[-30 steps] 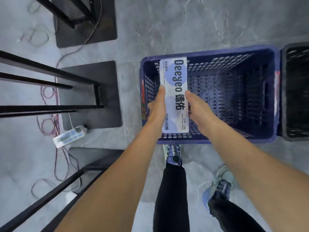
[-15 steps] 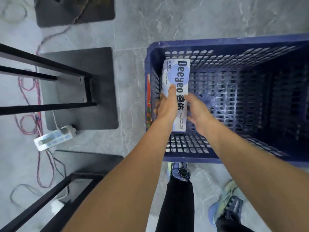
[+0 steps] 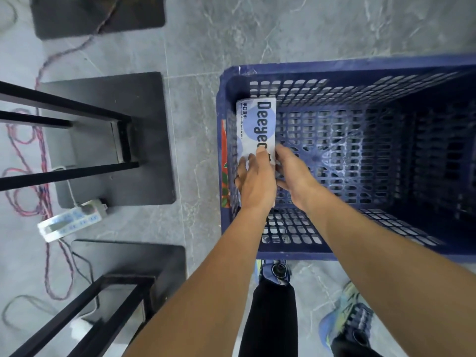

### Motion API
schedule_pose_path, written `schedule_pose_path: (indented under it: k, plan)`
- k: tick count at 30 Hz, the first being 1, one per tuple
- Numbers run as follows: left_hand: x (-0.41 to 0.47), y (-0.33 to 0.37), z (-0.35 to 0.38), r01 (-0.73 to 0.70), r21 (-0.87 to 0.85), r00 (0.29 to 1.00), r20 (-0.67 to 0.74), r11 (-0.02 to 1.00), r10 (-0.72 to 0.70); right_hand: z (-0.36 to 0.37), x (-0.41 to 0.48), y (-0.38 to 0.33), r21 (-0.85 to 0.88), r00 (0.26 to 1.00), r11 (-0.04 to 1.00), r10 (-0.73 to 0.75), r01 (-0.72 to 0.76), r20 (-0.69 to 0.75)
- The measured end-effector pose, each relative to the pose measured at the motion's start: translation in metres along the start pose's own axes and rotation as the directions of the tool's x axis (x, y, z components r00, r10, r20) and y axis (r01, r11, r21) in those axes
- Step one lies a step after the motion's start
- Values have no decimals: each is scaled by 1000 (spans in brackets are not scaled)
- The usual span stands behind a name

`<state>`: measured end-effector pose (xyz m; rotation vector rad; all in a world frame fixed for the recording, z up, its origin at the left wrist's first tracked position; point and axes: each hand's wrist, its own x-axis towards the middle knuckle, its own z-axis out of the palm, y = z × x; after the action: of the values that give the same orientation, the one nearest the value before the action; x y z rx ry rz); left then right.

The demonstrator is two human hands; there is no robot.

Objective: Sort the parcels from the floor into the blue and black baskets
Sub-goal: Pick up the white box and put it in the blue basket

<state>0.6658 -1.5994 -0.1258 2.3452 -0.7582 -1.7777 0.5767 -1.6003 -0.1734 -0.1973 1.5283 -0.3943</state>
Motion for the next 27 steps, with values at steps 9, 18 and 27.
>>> schedule_pose_path:
  k: [9,18,27]
  plan:
    - [-1,4,-3,-23,33,999,34,999,22,0,-18,-9,32,1000,999,22,-22,-6]
    - [-93,74,-8,-27,-67,990,134,997,36,-48,-120,-49,111,998,992,-62,63,-12]
    - [-303,172,30,-265,-77,931,240,961,276,-152,-317,-118,269,934,895,-330,356,-136]
